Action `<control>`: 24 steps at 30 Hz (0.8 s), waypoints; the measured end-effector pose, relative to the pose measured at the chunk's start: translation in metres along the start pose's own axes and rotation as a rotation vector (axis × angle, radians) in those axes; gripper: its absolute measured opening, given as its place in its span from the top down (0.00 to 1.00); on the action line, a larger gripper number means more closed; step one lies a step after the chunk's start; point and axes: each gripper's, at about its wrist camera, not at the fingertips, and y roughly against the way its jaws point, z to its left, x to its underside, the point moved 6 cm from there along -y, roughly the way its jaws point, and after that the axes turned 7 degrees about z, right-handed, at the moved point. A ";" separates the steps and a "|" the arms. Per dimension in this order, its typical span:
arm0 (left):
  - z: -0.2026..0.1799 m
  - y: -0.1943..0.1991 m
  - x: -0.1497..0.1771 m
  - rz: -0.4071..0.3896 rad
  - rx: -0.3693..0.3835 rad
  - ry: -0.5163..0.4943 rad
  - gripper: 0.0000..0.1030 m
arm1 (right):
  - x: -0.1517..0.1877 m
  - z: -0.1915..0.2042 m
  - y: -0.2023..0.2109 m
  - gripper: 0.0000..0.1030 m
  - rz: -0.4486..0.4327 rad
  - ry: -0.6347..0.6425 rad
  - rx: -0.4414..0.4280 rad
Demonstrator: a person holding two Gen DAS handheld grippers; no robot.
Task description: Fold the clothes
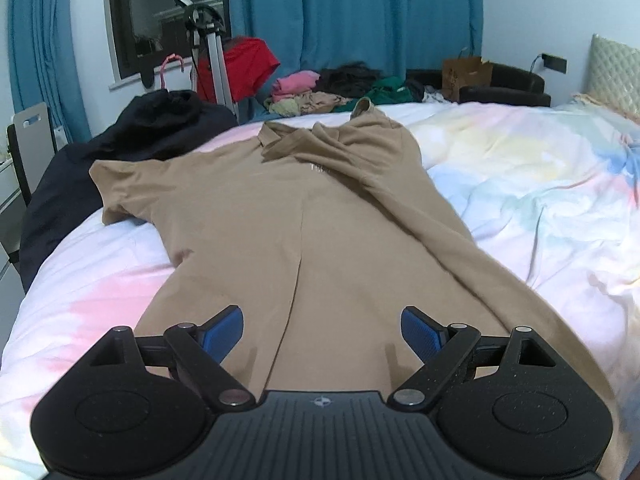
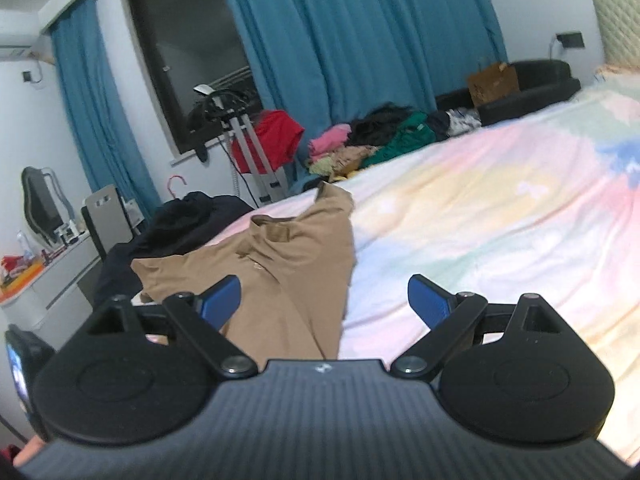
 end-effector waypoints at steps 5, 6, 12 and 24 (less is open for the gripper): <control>-0.007 0.014 0.004 -0.013 0.051 0.036 0.15 | -0.004 -0.019 -0.001 0.11 0.001 -0.070 -0.007; -0.010 0.016 0.006 -0.009 0.067 0.035 0.15 | -0.005 -0.022 -0.001 0.11 -0.002 -0.079 -0.008; -0.052 0.036 0.026 0.016 0.189 -0.020 0.18 | -0.016 -0.041 0.010 0.11 -0.033 -0.115 -0.005; -0.140 0.044 0.061 0.100 0.476 -0.199 0.41 | -0.037 -0.096 0.034 0.11 -0.106 -0.140 0.055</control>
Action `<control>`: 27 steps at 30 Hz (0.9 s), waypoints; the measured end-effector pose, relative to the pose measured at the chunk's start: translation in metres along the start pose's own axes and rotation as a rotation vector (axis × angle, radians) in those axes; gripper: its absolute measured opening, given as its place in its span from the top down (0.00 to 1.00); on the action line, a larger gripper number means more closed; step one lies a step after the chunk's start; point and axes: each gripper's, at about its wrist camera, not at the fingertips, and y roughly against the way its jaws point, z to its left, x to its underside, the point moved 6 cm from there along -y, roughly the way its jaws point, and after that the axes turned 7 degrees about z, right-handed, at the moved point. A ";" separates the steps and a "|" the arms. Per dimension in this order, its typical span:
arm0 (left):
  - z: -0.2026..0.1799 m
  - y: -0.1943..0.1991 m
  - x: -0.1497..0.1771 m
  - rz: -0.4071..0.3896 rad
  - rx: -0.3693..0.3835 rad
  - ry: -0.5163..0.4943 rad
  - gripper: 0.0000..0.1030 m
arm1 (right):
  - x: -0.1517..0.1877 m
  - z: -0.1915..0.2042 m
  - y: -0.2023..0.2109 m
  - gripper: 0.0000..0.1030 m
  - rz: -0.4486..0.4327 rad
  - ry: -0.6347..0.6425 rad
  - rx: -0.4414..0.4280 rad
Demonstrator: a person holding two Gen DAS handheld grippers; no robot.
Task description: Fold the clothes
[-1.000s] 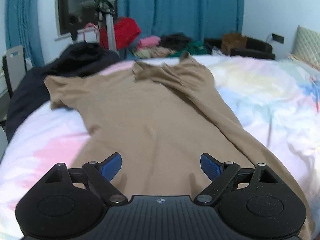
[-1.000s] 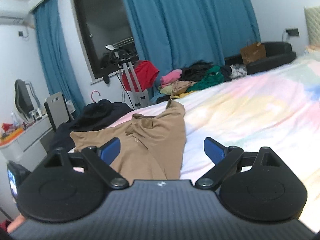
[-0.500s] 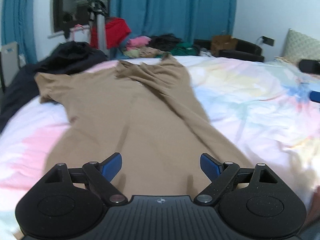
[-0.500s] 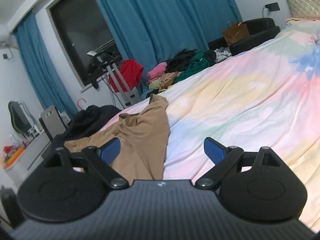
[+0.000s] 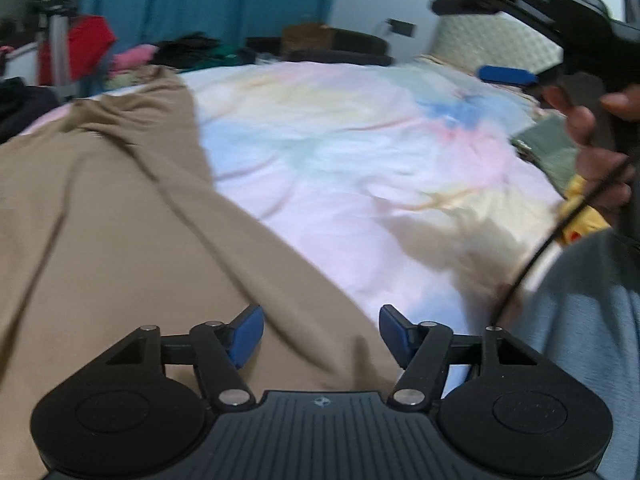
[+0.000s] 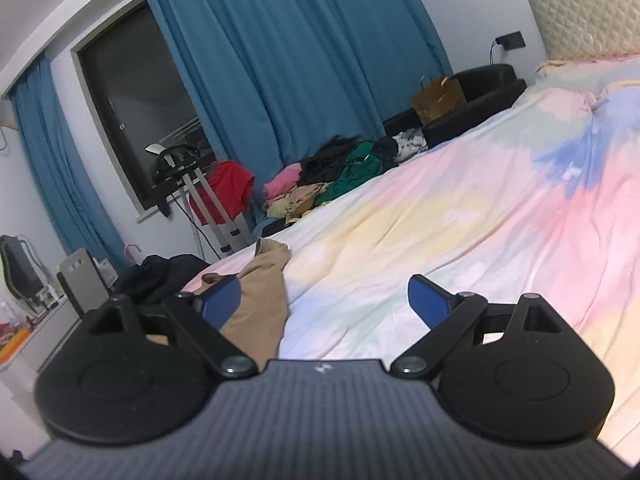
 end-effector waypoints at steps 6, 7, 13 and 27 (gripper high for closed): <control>-0.028 -0.022 0.008 0.043 0.062 -0.098 0.51 | 0.002 0.007 -0.002 0.11 0.006 0.024 -0.062; -0.033 -0.026 0.010 0.051 0.068 -0.117 0.51 | 0.003 0.010 -0.003 0.11 0.011 0.036 -0.071; -0.051 -0.047 0.023 0.098 0.011 -0.233 0.45 | 0.013 0.017 -0.018 0.11 0.077 0.059 -0.074; -0.024 -0.019 0.016 0.005 -0.030 -0.119 0.99 | 0.019 0.012 -0.024 0.11 0.115 0.003 -0.077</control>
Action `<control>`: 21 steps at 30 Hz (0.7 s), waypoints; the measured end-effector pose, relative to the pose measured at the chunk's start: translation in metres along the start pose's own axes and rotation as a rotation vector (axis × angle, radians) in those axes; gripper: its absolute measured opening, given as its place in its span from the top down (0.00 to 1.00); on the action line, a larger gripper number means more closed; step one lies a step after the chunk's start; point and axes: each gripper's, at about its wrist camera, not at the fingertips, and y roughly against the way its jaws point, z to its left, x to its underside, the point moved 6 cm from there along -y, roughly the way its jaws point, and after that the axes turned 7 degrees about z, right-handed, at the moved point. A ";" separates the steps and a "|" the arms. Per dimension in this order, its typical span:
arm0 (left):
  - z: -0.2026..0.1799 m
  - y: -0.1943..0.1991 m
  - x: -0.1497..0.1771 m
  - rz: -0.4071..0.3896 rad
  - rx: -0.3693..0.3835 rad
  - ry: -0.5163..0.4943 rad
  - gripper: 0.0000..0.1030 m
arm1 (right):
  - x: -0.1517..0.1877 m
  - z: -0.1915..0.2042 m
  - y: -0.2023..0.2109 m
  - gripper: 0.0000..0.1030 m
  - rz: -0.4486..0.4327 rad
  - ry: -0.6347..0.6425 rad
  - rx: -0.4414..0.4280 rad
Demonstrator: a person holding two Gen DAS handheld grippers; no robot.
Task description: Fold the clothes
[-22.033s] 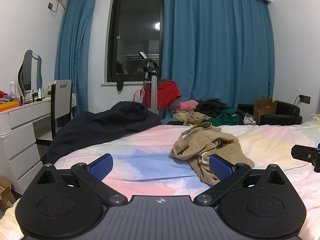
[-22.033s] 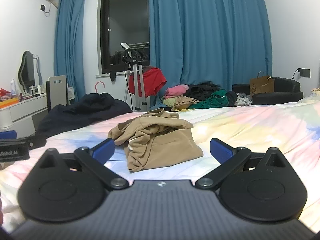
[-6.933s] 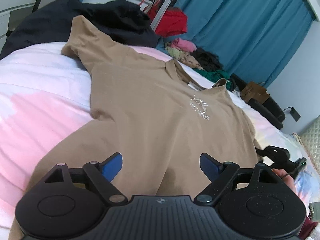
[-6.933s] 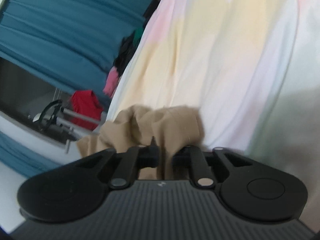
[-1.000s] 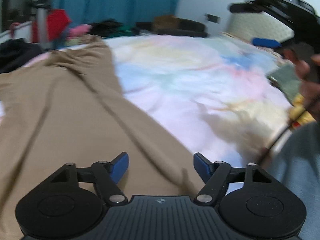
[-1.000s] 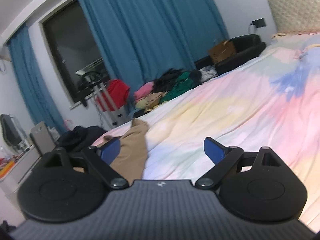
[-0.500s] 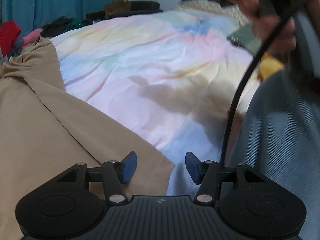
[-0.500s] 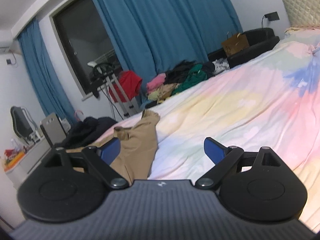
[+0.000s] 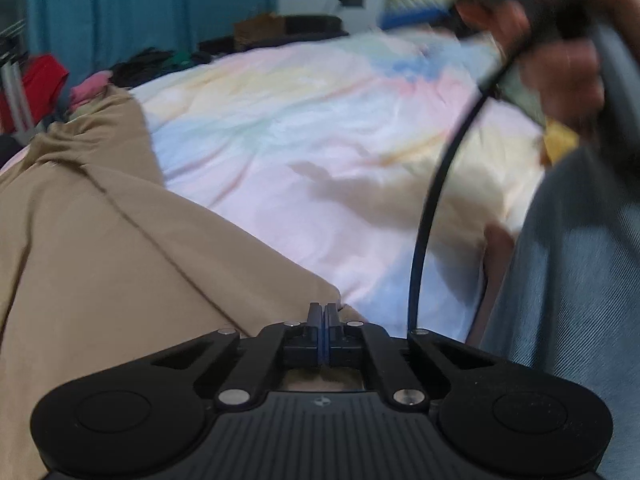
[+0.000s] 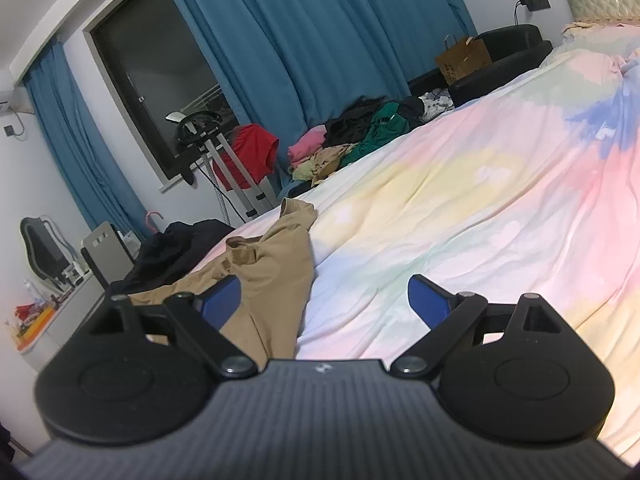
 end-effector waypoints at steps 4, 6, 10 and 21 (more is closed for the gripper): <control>0.028 0.037 -0.005 -0.075 0.022 0.161 0.99 | -0.002 -0.001 0.004 0.11 -0.019 -0.018 -0.005; 0.046 0.060 -0.005 -0.112 0.032 0.260 1.00 | -0.003 -0.001 0.006 0.11 -0.029 -0.031 -0.014; 0.085 0.100 0.009 -0.139 0.059 0.446 1.00 | -0.003 -0.002 0.007 0.11 -0.034 -0.040 -0.026; 0.165 0.112 0.068 0.135 -0.114 0.773 0.99 | 0.005 0.011 0.002 0.11 0.004 0.003 -0.033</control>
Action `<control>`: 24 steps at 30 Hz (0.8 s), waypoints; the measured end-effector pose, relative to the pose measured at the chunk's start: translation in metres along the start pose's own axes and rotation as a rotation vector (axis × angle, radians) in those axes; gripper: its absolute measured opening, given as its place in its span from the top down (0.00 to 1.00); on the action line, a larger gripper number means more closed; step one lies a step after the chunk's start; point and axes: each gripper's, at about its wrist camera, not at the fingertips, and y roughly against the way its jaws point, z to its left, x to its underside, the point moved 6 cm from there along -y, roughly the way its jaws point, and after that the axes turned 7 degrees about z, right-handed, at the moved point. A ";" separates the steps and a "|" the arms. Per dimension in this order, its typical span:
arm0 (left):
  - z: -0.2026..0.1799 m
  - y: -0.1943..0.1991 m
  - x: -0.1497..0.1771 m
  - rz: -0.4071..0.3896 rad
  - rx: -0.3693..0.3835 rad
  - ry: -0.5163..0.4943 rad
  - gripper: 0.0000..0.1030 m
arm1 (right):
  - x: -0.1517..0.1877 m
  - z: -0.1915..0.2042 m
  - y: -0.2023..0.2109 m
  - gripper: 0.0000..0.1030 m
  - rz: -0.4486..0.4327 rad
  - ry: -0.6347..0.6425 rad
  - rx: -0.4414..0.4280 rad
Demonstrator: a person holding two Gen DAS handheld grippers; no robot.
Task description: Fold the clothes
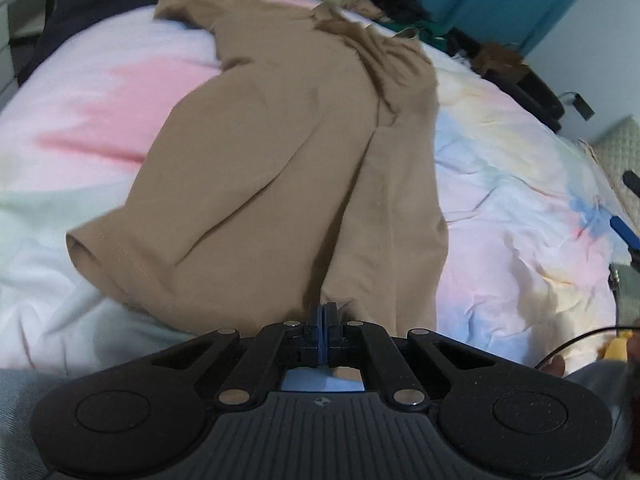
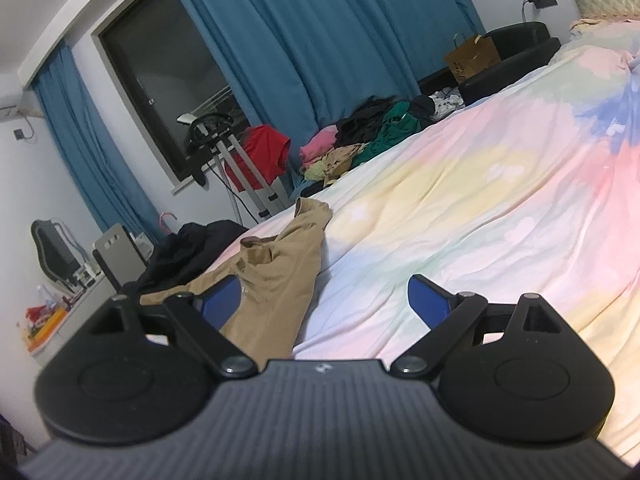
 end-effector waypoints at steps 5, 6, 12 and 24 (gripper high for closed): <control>0.002 0.009 -0.004 -0.021 0.074 0.065 0.65 | 0.004 0.003 -0.003 0.11 0.021 0.014 0.010; 0.001 0.009 -0.007 -0.025 0.097 0.078 0.51 | 0.005 0.004 -0.004 0.11 0.025 0.018 0.010; -0.004 -0.012 -0.024 -0.027 0.097 0.072 0.30 | 0.011 0.013 -0.011 0.11 0.058 0.056 0.010; -0.017 -0.042 -0.011 0.136 0.045 -0.088 0.97 | 0.022 0.024 -0.023 0.11 0.111 0.103 0.027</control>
